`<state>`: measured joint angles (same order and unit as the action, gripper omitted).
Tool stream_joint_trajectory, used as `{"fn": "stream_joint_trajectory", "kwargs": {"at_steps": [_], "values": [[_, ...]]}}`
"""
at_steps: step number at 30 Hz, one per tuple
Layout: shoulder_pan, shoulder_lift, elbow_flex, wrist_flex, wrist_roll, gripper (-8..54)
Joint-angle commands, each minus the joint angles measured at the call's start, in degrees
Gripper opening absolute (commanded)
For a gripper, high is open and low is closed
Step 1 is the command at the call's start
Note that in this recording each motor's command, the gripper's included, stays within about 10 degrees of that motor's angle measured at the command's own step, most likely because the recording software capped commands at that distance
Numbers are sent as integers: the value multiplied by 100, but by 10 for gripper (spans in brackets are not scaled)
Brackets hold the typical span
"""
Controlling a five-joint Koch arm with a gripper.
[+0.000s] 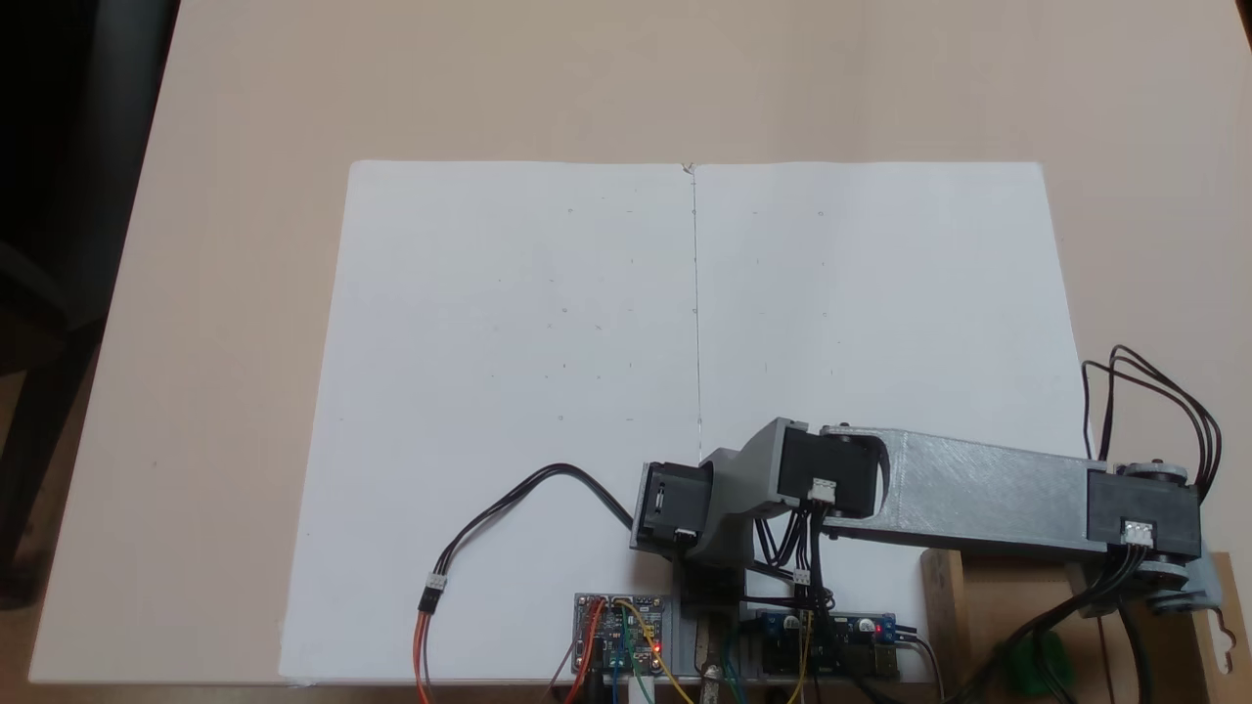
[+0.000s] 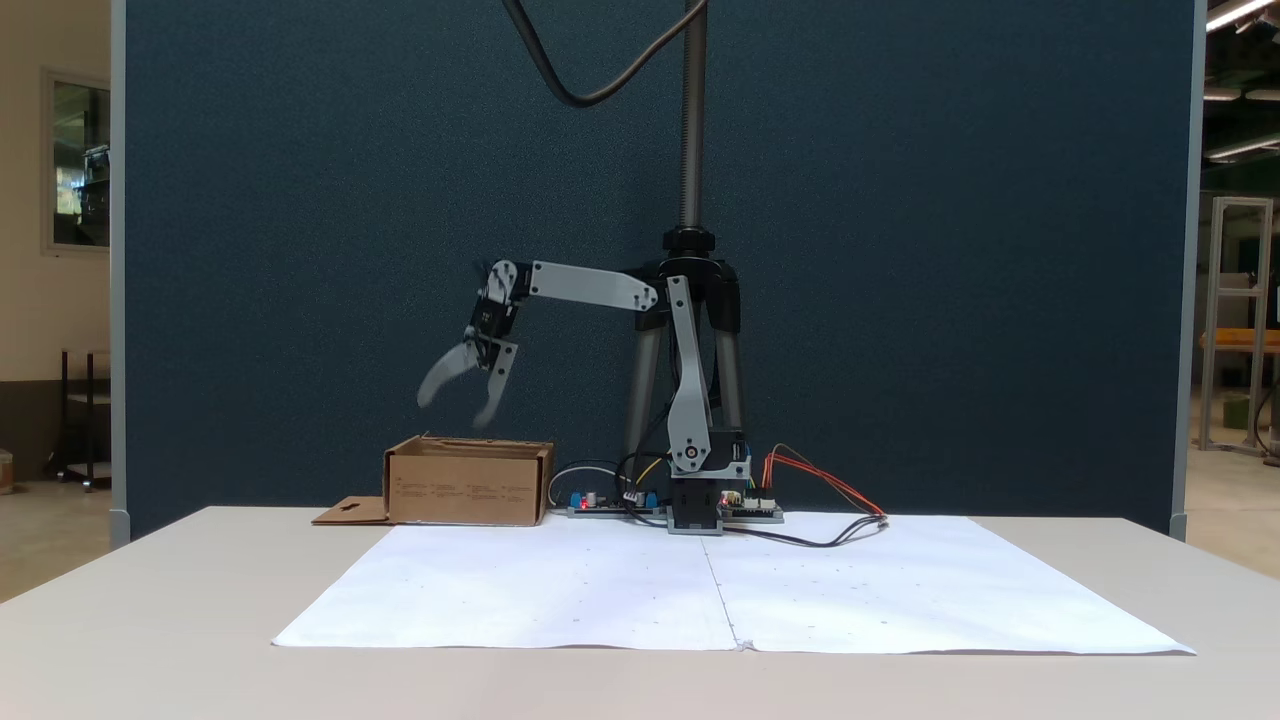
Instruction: Grasp a green dice and put it in the bin.
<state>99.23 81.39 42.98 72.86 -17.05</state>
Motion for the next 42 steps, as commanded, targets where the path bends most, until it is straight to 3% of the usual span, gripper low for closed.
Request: {"fn": "stream_joint_trajectory", "kwargs": {"at_steps": [1,11,22,34,42], "values": [[-97,659,-26,-677,947,370],[-2127,1863,-18,-712,2057,403],[-5748,1907,-18,-747,2303,448],[-8991,1898,246,-844,2373,447],[-10107,2224,1898,-2125,2338,446]]}}
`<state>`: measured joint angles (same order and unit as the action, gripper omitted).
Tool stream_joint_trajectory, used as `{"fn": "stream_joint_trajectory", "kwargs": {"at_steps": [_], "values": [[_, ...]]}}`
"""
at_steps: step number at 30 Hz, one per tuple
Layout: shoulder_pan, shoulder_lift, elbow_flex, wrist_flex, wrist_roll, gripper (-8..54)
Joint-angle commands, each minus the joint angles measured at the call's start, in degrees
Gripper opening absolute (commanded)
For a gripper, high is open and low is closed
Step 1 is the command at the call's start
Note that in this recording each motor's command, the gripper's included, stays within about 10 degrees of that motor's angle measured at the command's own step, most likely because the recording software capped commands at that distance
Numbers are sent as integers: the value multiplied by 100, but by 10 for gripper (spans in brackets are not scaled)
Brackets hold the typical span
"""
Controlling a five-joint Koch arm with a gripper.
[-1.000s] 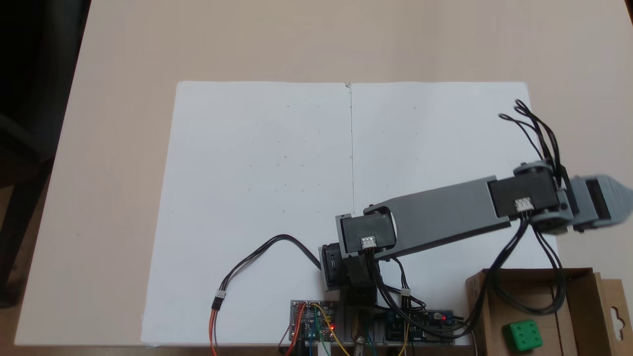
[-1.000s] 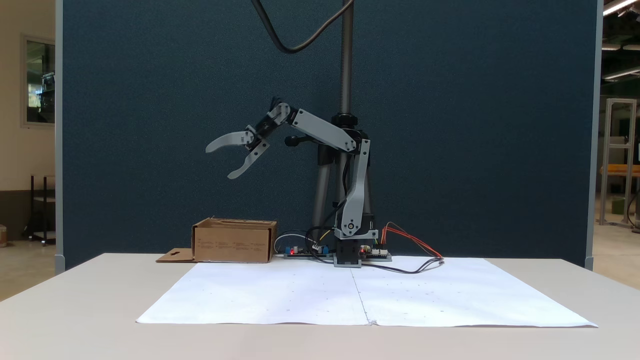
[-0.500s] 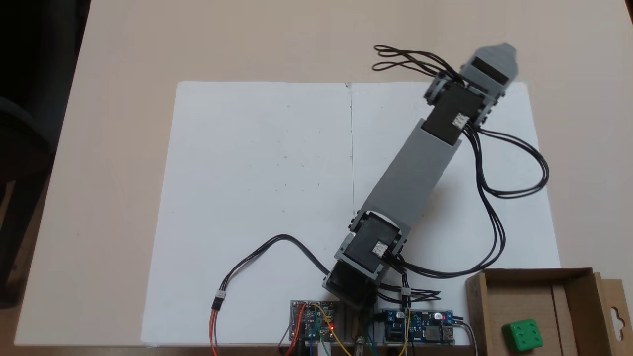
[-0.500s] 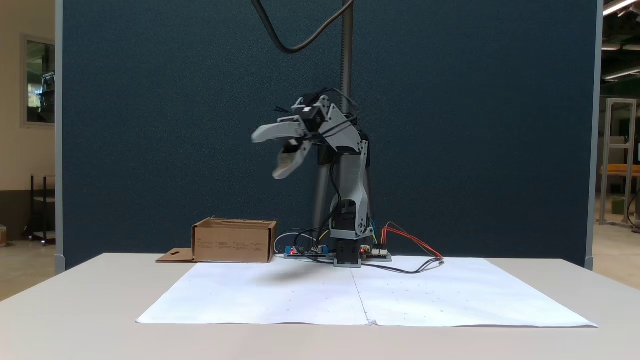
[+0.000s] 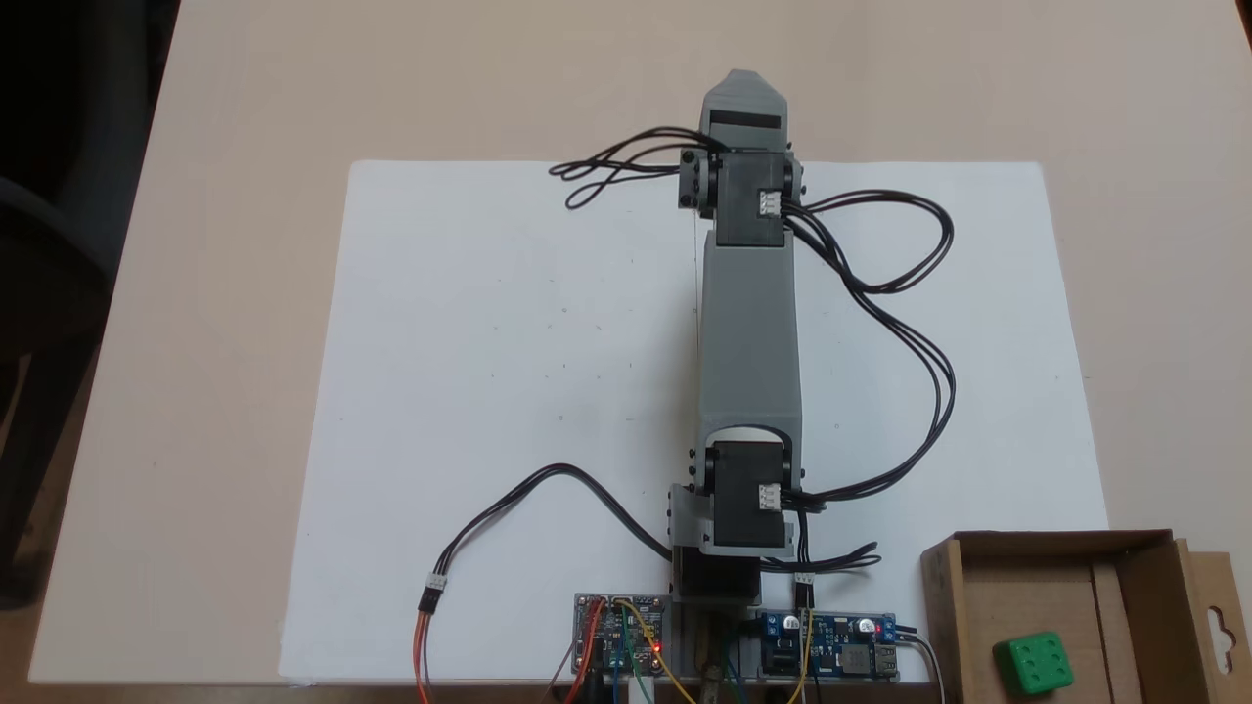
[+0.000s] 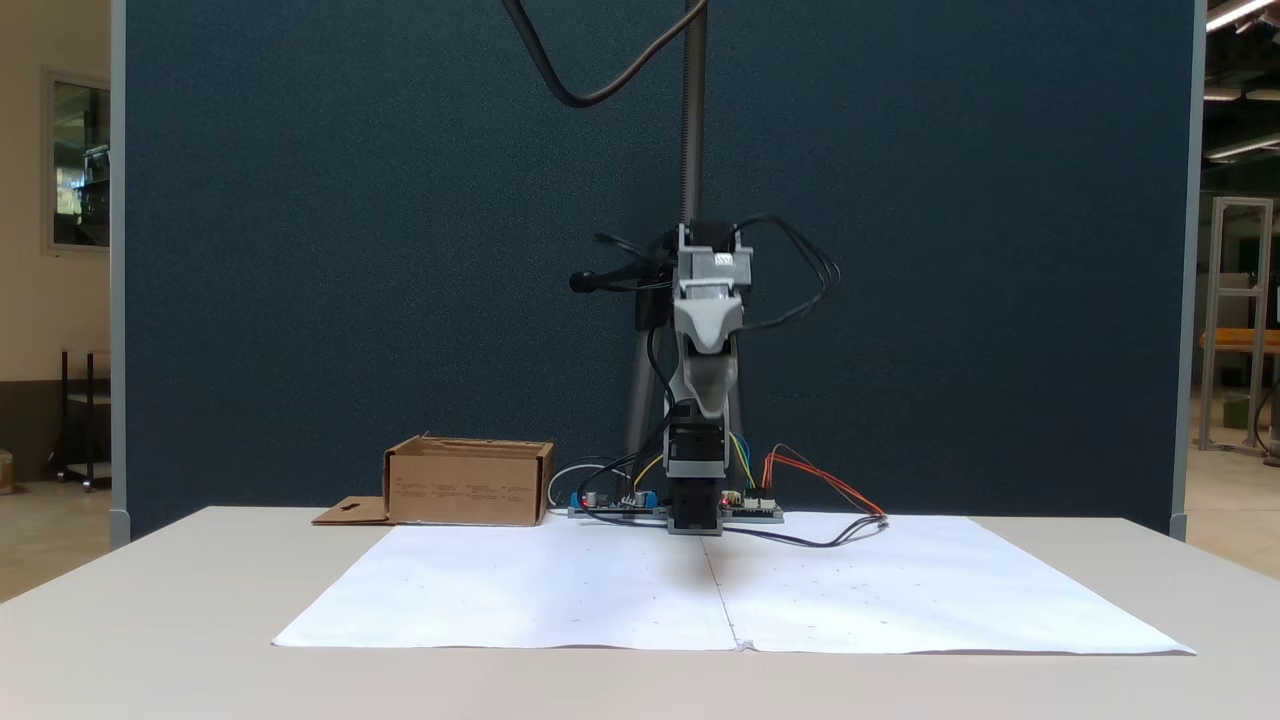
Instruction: Grasp a green dice and put it in the bin.
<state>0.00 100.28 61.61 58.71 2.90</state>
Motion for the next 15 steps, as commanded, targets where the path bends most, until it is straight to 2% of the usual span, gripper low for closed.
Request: {"fn": "stream_joint_trajectory", "kwargs": {"at_steps": [1,8,15], "values": [[-281,448,448,-947,343,446],[-255,1424,3946,-2679,-202,438],[-79,2452,4939,-4261,-193,437]]}}
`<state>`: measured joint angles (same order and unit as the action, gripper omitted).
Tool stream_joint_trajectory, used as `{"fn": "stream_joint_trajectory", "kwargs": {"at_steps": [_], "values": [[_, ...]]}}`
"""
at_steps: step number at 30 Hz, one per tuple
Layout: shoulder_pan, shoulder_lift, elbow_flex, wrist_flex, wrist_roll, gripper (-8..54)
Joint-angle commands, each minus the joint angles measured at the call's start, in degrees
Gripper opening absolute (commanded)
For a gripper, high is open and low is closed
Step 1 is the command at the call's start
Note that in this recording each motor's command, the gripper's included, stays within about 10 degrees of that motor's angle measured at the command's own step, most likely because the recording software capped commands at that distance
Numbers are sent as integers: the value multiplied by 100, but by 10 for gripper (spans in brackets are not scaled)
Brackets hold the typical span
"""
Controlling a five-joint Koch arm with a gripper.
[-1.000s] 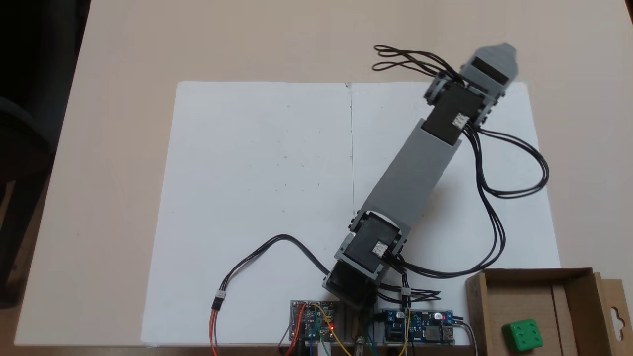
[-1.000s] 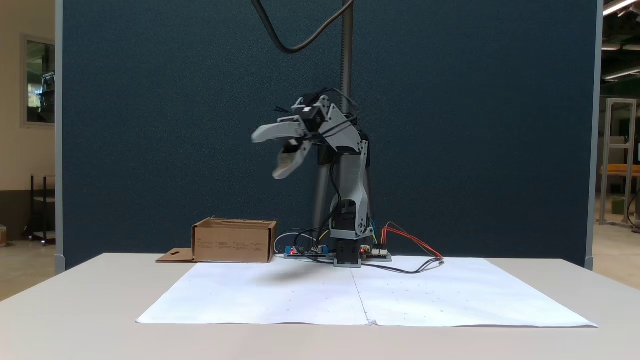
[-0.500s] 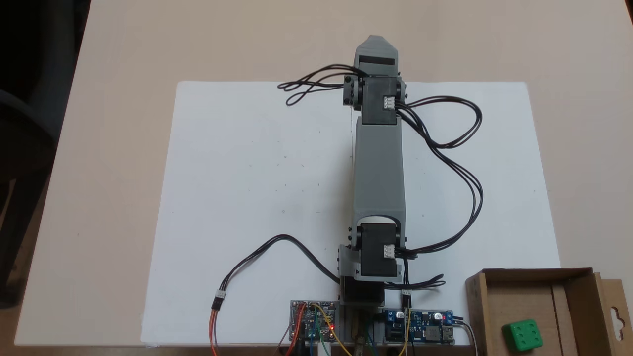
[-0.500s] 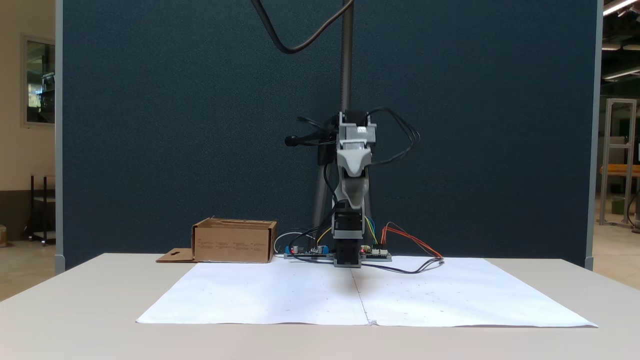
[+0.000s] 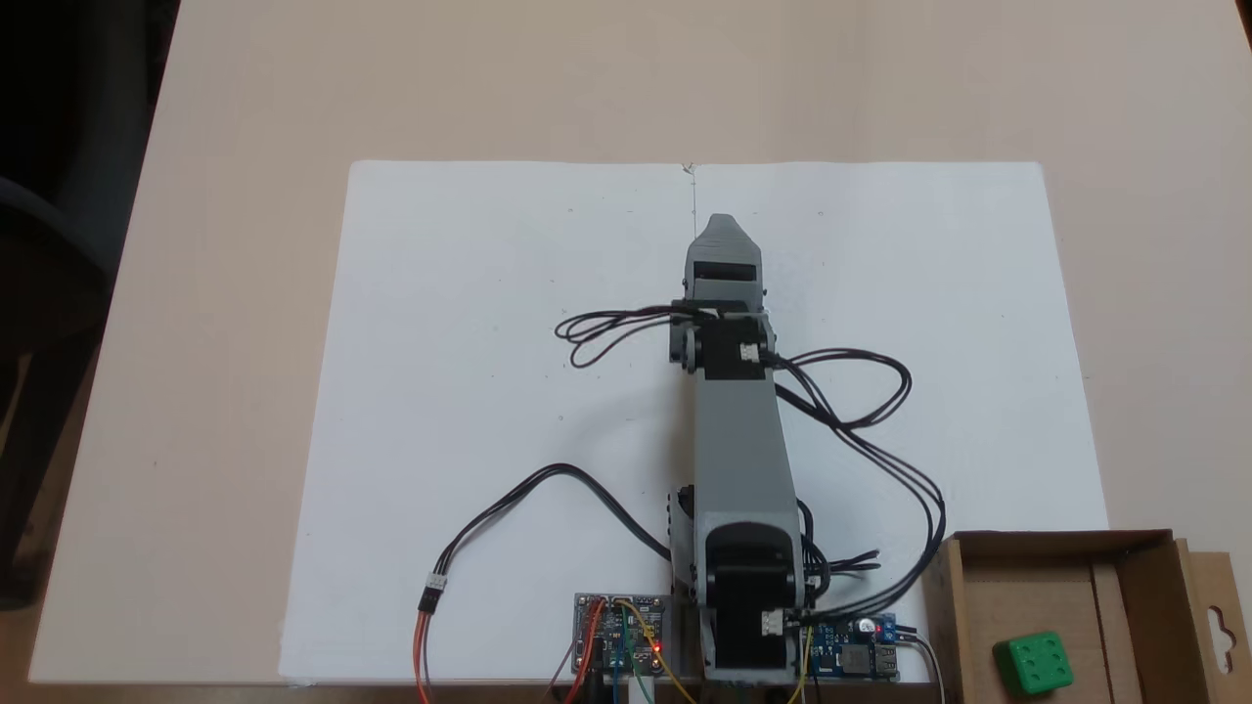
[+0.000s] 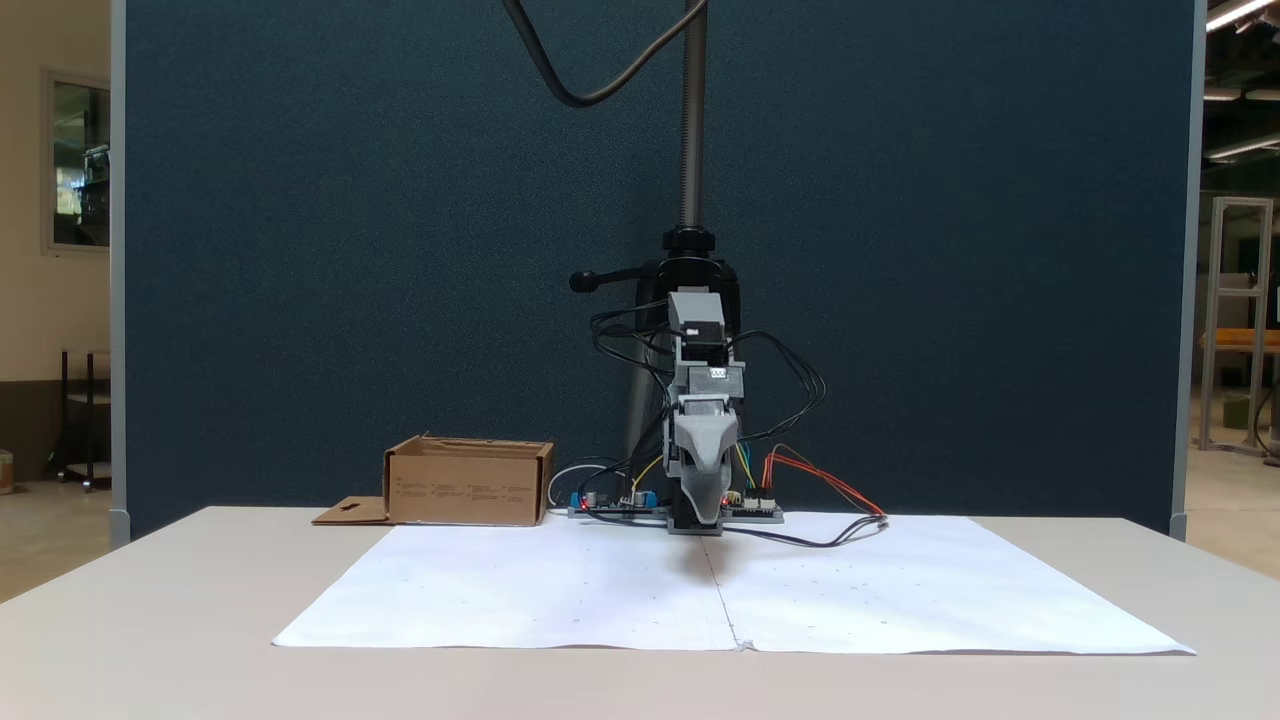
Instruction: Grasp a green dice and put it in the bin.
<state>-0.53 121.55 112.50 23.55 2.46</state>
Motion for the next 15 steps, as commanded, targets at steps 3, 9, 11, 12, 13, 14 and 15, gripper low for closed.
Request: {"fn": "stream_joint_trajectory", "kwargs": {"at_steps": [3,9,11,12,13,14,15], "values": [[26,694,-97,-1343,-149,437],[44,1371,-9,-2485,-158,444],[105,1424,44,-2802,-158,446],[167,1424,97,-2951,-167,446],[246,1424,158,-3101,-176,445],[290,1424,211,-3259,-185,443],[299,1424,272,-3426,-185,442]]}}
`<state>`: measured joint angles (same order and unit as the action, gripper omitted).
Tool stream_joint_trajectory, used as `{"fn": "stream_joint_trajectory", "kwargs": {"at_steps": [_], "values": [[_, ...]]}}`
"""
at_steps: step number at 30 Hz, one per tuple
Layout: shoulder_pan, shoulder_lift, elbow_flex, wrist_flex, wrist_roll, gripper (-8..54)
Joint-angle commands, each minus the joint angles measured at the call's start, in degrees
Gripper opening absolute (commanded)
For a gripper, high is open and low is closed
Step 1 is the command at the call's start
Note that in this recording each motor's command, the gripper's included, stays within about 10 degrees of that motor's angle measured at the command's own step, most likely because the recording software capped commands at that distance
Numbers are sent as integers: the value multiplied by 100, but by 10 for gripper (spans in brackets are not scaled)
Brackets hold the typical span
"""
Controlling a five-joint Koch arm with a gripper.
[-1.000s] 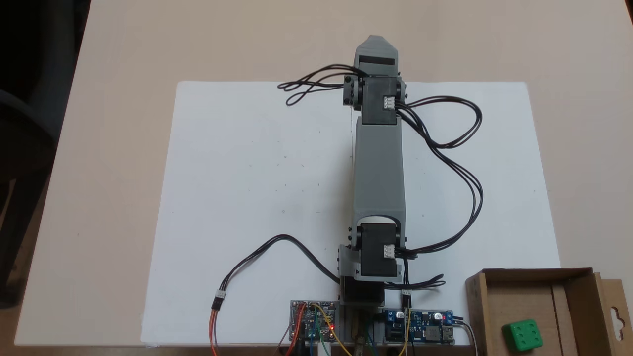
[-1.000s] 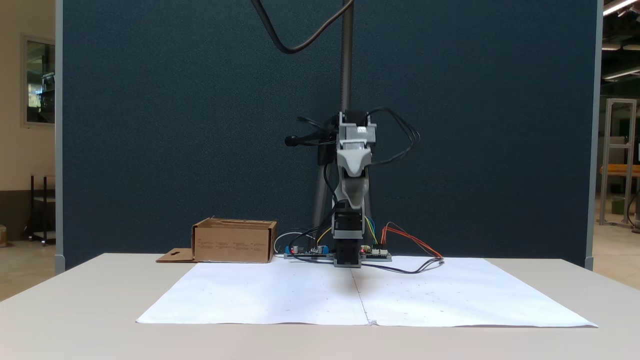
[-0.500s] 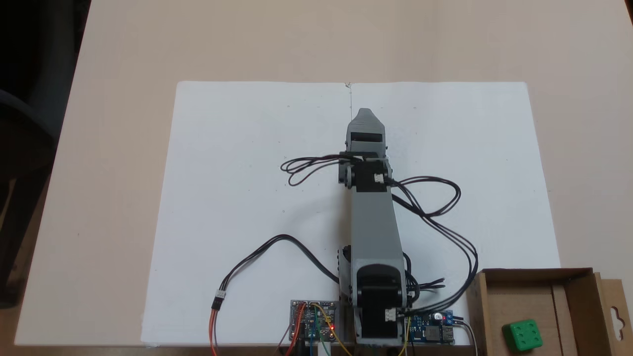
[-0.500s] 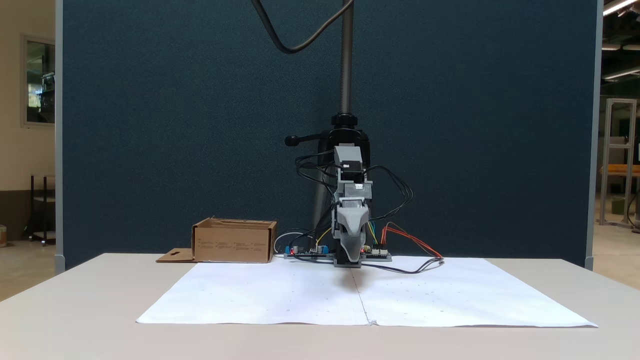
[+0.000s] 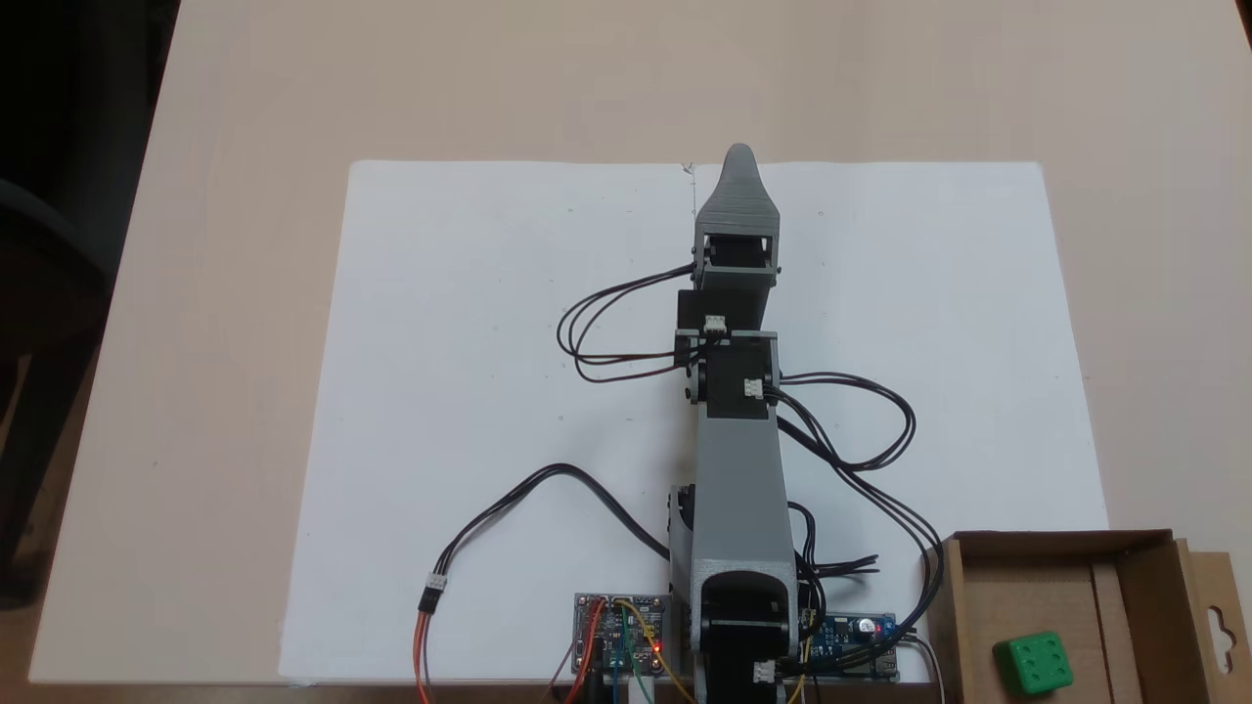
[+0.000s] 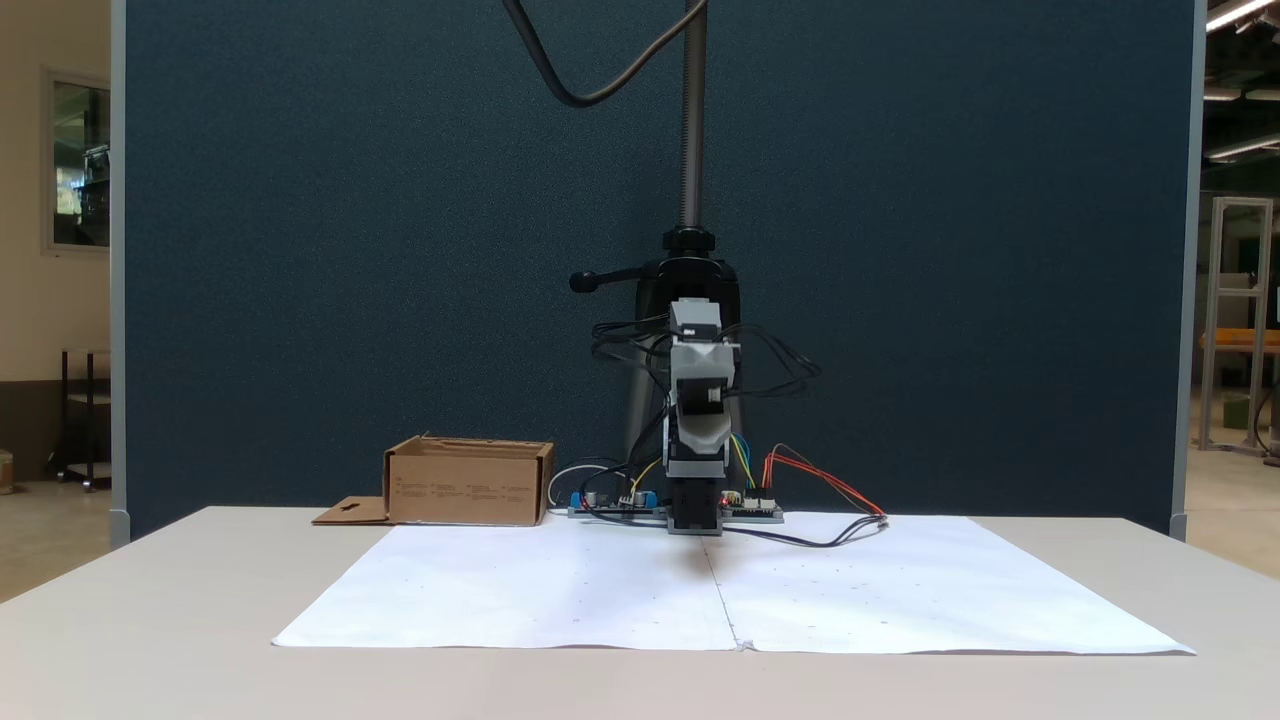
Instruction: Grasp a green dice and put it in the bin.
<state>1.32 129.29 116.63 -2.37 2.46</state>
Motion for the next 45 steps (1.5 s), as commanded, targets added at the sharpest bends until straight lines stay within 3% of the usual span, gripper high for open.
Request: {"fn": "stream_joint_trajectory", "kwargs": {"at_steps": [1,14,37,45], "values": [[114,650,-88,-974,-220,442],[70,650,2048,-2819,-896,430],[97,668,4551,-5896,-896,432],[132,633,4551,-7434,-958,452]]}}
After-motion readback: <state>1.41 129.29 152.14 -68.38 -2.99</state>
